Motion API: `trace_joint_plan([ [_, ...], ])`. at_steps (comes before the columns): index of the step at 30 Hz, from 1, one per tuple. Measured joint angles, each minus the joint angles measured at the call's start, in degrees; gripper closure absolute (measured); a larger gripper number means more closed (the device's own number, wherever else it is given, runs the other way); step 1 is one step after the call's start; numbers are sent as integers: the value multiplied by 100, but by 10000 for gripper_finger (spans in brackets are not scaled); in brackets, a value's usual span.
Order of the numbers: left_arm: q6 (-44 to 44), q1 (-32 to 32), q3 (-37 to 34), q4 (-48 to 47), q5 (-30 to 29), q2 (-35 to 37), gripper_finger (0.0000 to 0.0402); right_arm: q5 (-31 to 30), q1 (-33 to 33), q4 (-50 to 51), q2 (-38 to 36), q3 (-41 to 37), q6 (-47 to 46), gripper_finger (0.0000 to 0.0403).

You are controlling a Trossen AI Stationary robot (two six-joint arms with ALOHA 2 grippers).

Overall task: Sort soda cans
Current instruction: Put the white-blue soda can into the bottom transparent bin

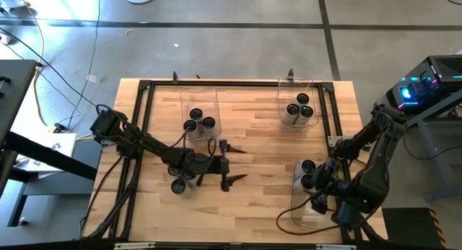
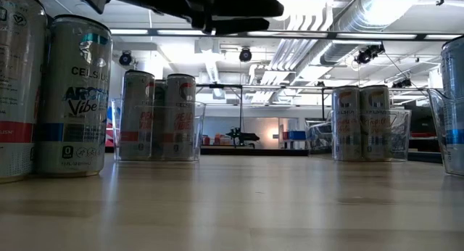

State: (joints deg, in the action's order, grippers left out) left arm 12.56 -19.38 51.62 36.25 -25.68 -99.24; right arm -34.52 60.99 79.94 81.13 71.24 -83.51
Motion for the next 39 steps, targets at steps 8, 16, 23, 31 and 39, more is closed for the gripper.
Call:
trace_joint_plan([
  [8, 346, -82, 972, -2257, 489, 327, 21, -554, -236, -250, -589, 0, 680, 77],
  [16, -418, -638, 2760, -6715, -1672, 398, 23, -2253, -948, -1534, -772, 4, 2070, 77],
  [23, -3375, -1071, 3784, -9887, -213, 406, 23, -1957, -1657, -2401, -515, 4, 3181, 77],
  [31, -4703, -1209, 3533, -11365, 285, 389, 23, -1622, -1864, -2542, -165, 2, 4052, 77],
  [39, -4500, -786, 3064, -11097, 854, 391, 23, -1624, -1811, -2542, -156, 2, 4022, 77],
])
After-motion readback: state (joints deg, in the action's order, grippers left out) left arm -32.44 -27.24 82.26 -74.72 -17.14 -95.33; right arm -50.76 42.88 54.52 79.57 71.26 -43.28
